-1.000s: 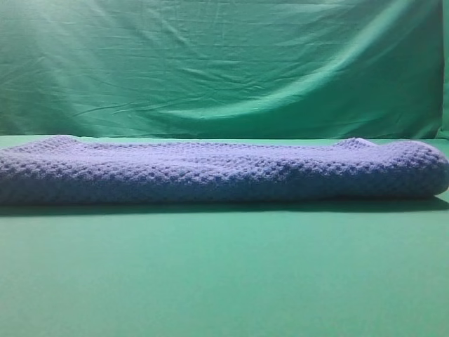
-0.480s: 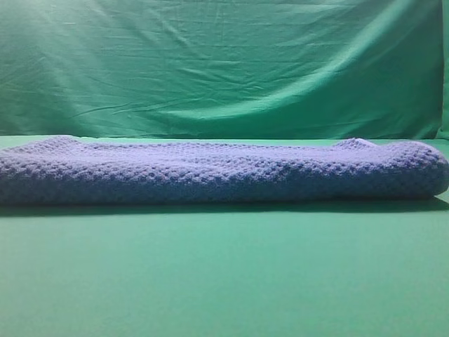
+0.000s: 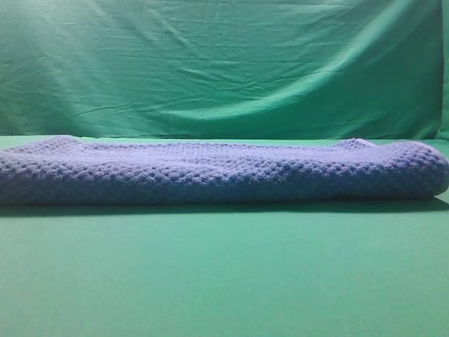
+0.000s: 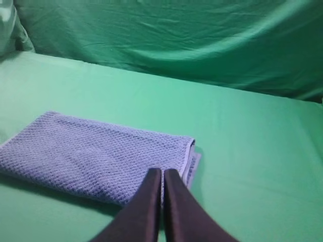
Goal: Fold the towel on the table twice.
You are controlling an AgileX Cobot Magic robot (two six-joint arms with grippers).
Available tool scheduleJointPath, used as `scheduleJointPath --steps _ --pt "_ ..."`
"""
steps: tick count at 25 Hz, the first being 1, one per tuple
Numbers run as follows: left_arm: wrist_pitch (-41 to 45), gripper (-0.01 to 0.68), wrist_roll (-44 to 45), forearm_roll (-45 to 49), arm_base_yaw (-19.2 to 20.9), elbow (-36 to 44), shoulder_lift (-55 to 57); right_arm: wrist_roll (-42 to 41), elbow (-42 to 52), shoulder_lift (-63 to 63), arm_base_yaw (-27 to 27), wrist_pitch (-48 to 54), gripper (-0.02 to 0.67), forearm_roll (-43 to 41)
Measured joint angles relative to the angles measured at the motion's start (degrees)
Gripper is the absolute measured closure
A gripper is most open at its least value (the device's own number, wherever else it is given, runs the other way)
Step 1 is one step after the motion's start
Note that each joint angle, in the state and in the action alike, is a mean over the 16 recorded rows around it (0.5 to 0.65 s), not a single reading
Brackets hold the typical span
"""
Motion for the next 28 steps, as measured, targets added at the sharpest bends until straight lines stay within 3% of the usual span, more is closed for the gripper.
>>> scheduleJointPath --steps 16,28 --pt "-17.91 0.673 -2.50 2.34 0.00 17.38 -2.21 -0.76 20.80 -9.03 0.00 -19.30 0.649 1.34" --pt "-21.08 0.673 -2.59 3.34 0.00 20.94 -2.21 -1.15 30.01 -9.03 0.00 -27.79 0.649 1.35"
